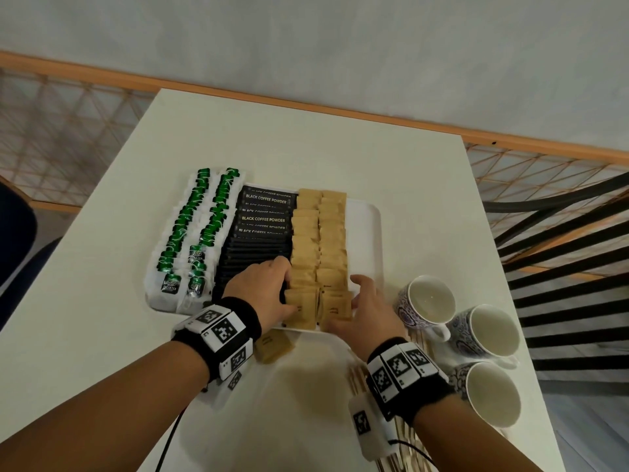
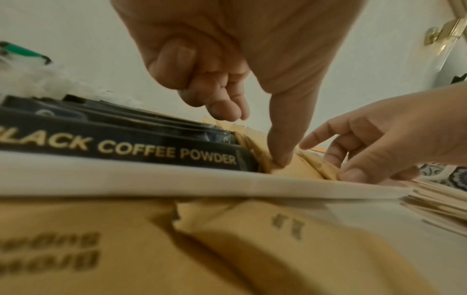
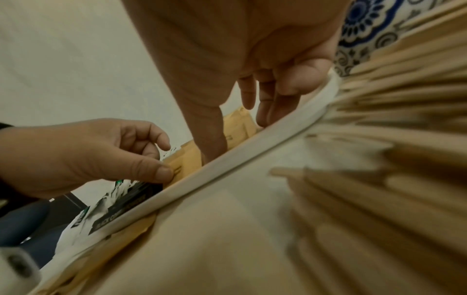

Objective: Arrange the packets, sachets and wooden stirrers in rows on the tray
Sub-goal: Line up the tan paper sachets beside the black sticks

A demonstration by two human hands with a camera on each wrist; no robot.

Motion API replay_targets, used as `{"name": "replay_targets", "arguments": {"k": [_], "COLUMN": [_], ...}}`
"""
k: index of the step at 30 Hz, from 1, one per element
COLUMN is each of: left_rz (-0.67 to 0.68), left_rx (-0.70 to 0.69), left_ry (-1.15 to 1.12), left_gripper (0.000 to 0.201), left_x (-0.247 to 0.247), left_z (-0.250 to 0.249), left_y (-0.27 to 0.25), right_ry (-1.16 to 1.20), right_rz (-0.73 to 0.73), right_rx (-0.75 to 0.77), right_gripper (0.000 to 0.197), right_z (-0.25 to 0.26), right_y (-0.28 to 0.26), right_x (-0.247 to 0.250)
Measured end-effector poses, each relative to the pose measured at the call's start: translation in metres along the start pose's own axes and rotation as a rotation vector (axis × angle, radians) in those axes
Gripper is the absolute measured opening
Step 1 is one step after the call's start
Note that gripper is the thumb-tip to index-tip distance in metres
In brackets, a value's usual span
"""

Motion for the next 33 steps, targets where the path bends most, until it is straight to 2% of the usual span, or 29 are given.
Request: {"name": "replay_targets", "arguments": {"k": [4,7,10,12,13,15,17,18,20,21,23,25,27,29,31,33], "left_rz": [0.008,0.055,0.076,0.074,0.083,0.114,0.167,0.194,0.222,0.226,0.222,0.191,0.162,0.132,0.100,0.084], "left_rx": [-0.065,-0.147,-0.177,-0.150,-0.124,-0.074,-0.015,0.012,0.084,0.117,0.158,0.143,0.116,0.089,0.057,-0.016], "left_ry": [-0.060,-0.094,-0.089,-0.110,-0.121,-0.165,-0.286,-0.390,-0.653,-0.769,-0.919,-0.915,-0.866,-0.816,-0.742,-0.520], "left_gripper": [0.018,0.019,0.021,0.019,0.022,0.039,0.045,0.038,0.012,0.009,0.019,0.025,0.028,0.029,0.030,0.027], "left_x": [-0.003,-0.010,-0.016,-0.015,-0.015,-0.017,-0.021,-0.024,-0.029,-0.029,-0.030,-0.026,-0.024,-0.023,-0.020,-0.016], "left_z": [-0.007,-0.020,-0.030,-0.033,-0.033,-0.033,-0.032,-0.031,-0.029,-0.027,-0.023,-0.022,-0.024,-0.026,-0.028,-0.030], "left_y": [-0.001,-0.003,-0.003,-0.002,-0.001,-0.001,-0.001,0.000,0.000,0.000,0.001,0.002,0.002,0.002,0.002,0.003], "right_ry": [0.056,0.130,0.099,0.117,0.167,0.270,0.330,0.346,0.387,0.406,0.473,0.610,0.759,0.861,0.831,0.729], "right_rz": [0.014,0.020,0.007,-0.014,-0.035,-0.101,-0.167,-0.182,-0.179,-0.162,-0.078,0.076,0.138,0.075,-0.028,-0.067], "right_rx": [-0.010,-0.022,0.014,0.059,0.093,0.186,0.259,0.277,0.302,0.304,0.311,0.308,0.236,0.122,0.084,0.100], "right_gripper": [0.084,0.071,0.039,0.015,0.010,0.023,0.034,0.036,0.036,0.035,0.033,0.031,0.027,0.024,0.035,0.053], "right_z": [-0.001,-0.004,-0.006,-0.007,-0.007,-0.004,0.000,0.001,0.002,0.001,0.001,0.002,0.002,-0.003,-0.011,-0.016], "right_y": [0.005,0.004,0.000,-0.003,-0.005,-0.011,-0.015,-0.016,-0.016,-0.016,-0.016,-0.019,-0.018,-0.013,-0.005,0.000], "right_x": [-0.004,-0.002,0.002,0.005,0.007,0.012,0.016,0.018,0.016,0.015,0.015,0.012,0.011,0.011,0.012,0.012]}}
Point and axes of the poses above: each hand's wrist, its own y-axis towards the middle knuckle, its own x-axis out of the back of the hand, z = x × y, the point moved 6 cm from there along y, towards the middle knuckle, and after that the axes turned 4 degrees about -y, right-handed, at the moved point
